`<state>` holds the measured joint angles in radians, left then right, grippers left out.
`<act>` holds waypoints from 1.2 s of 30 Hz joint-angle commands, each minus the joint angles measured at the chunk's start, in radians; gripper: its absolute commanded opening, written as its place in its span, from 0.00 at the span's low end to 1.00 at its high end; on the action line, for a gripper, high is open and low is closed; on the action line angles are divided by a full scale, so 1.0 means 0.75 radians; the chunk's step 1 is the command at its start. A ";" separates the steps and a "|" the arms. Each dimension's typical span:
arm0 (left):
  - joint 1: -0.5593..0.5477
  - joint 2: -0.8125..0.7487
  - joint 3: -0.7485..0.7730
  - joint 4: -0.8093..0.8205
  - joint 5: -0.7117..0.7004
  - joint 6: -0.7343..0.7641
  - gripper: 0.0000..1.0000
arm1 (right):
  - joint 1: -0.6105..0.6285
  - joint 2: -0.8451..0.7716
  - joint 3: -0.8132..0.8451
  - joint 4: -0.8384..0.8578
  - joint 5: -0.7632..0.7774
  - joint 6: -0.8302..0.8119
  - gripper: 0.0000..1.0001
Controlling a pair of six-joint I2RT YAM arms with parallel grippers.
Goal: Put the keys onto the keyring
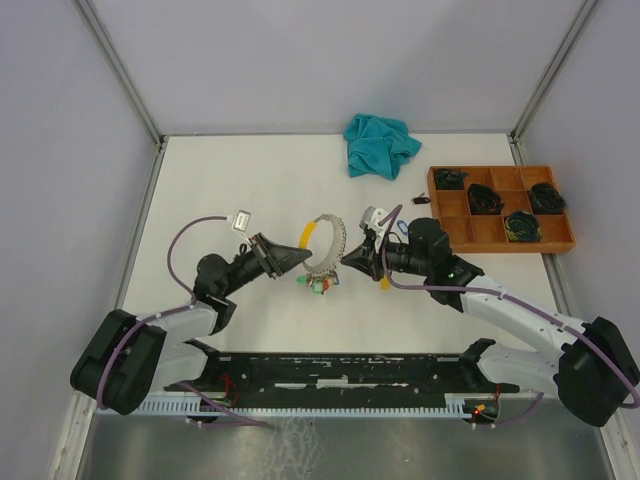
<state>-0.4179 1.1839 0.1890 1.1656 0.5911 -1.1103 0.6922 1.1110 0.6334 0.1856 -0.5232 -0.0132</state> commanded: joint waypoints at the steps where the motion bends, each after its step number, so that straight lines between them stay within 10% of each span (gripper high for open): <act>1: 0.001 -0.024 0.005 0.175 0.044 -0.100 0.25 | -0.011 -0.036 -0.002 0.178 -0.065 0.054 0.01; 7: 0.001 -0.118 0.025 0.105 0.013 -0.113 0.03 | -0.016 -0.038 -0.018 0.216 -0.033 0.061 0.01; 20: 0.000 -0.485 0.328 -0.806 -0.054 0.361 0.03 | -0.014 -0.171 -0.094 0.201 0.129 -0.044 0.39; 36: -0.039 -0.435 0.768 -1.439 -0.055 0.937 0.03 | 0.122 -0.229 -0.129 0.439 0.322 -0.105 0.38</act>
<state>-0.4282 0.8505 0.6456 0.2031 0.5598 -0.6010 0.7471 0.9432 0.5491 0.3904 -0.3523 -0.0704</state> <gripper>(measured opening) 0.069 0.384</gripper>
